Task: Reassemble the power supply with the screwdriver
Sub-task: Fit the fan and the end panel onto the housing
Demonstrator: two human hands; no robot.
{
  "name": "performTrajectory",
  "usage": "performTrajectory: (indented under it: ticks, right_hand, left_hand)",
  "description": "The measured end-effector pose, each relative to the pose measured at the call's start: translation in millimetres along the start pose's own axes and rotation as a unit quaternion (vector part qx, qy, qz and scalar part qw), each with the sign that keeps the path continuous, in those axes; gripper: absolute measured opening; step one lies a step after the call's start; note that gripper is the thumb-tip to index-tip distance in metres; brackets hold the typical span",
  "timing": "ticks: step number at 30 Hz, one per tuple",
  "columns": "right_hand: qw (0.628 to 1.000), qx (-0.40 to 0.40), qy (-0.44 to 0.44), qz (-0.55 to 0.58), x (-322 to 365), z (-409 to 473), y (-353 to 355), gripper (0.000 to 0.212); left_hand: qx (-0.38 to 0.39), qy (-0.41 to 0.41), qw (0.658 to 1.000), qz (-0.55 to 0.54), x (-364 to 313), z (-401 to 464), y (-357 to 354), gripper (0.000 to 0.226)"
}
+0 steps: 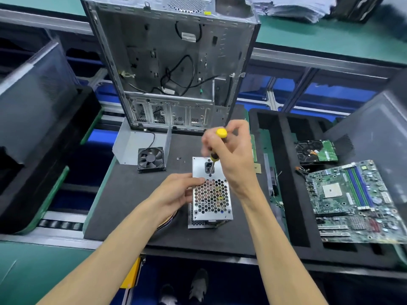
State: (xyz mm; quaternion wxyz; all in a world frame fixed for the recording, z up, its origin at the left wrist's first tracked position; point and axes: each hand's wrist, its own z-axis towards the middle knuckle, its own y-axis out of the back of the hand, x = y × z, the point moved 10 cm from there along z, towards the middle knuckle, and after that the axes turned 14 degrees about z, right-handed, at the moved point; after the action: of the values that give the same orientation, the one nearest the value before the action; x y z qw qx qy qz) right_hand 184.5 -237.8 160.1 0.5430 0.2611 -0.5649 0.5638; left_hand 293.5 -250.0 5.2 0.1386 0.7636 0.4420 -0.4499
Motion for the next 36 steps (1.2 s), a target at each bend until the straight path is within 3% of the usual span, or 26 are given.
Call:
performTrajectory:
  ticks: [6,9,16,19,26,36]
  right_hand:
    - [1.000,0.026,-0.005,0.005,-4.4,6.8,-1.0,0.029]
    - [0.999,0.035,0.021,0.020,0.7,8.2,0.6,0.008]
    - [0.996,0.087,-0.006,0.035,-7.1,13.2,3.9,0.035]
    - [0.996,0.079,0.010,0.048,-2.1,11.8,2.9,0.017]
    - [0.996,0.076,-0.012,0.044,-11.1,15.6,4.9,0.035]
    - [0.991,0.119,0.002,0.065,-3.6,21.3,-9.8,0.019]
  left_hand:
    - [-0.009,-0.007,1.000,0.003,1.6,-1.1,1.6,0.016]
    - [-0.013,-0.008,1.000,0.006,2.2,0.1,1.3,0.017]
    - [-0.023,-0.020,1.000,0.009,3.4,5.1,-0.3,0.020]
    - [-0.027,-0.025,0.999,0.008,3.1,5.0,-1.4,0.021]
    - [-0.026,-0.023,0.999,0.009,2.8,7.8,-1.0,0.020]
    - [-0.017,-0.021,1.000,0.014,2.9,8.1,-0.2,0.023]
